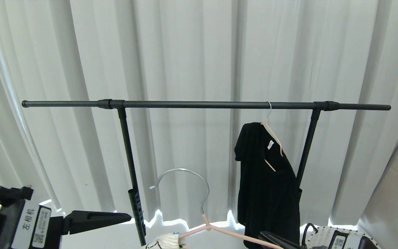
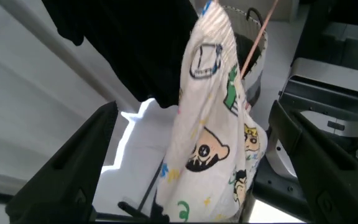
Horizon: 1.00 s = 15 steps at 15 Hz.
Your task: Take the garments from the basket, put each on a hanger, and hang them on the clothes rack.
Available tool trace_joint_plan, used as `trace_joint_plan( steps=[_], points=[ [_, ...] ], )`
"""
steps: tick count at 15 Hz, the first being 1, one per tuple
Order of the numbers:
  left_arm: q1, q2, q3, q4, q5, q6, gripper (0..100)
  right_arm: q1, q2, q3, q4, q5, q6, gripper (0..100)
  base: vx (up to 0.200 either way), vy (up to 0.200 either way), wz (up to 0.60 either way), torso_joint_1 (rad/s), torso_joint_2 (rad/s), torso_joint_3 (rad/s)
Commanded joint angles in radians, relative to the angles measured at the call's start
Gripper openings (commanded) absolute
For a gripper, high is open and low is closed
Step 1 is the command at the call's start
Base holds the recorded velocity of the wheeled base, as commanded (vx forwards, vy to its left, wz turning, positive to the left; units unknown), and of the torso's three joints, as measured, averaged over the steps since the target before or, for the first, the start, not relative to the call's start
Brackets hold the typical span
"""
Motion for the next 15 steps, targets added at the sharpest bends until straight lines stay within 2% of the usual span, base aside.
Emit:
trace_joint_plan(
  steps=[1, 4, 6, 7, 15],
  points=[
    [0.001, 0.036, -0.002, 0.000, 0.000, 0.000, 100, 0.013, 0.001, -0.003, 0.000, -0.001, -0.002, 0, 0.000, 0.000, 0.00, 0.000, 0.00, 0.000],
    [0.004, 0.056, 0.005, 0.000, 0.000, -0.008, 100, 0.018, 0.007, -0.043, -0.004, -0.001, -0.002, 0, 0.000, 0.000, 0.00, 0.000, 0.00, 0.000],
    [0.004, 0.066, 0.005, 0.000, 0.000, -0.005, 100, 0.021, 0.021, -0.046, -0.052, -0.001, -0.003, 0, 0.000, 0.000, 0.00, 0.000, 0.00, 0.000],
    [0.004, 0.079, 0.005, 0.000, 0.000, -0.008, 0, 0.021, 0.024, -0.046, -0.067, -0.001, -0.006, 0, 0.000, 0.000, 0.00, 0.000, 0.00, 0.000],
    [0.005, 0.116, -0.024, -0.002, 0.000, -0.008, 0, 0.034, 0.023, -0.048, -0.086, -0.047, -0.006, 0, 0.000, 0.000, 0.00, 0.000, 0.00, 0.000]
  ],
)
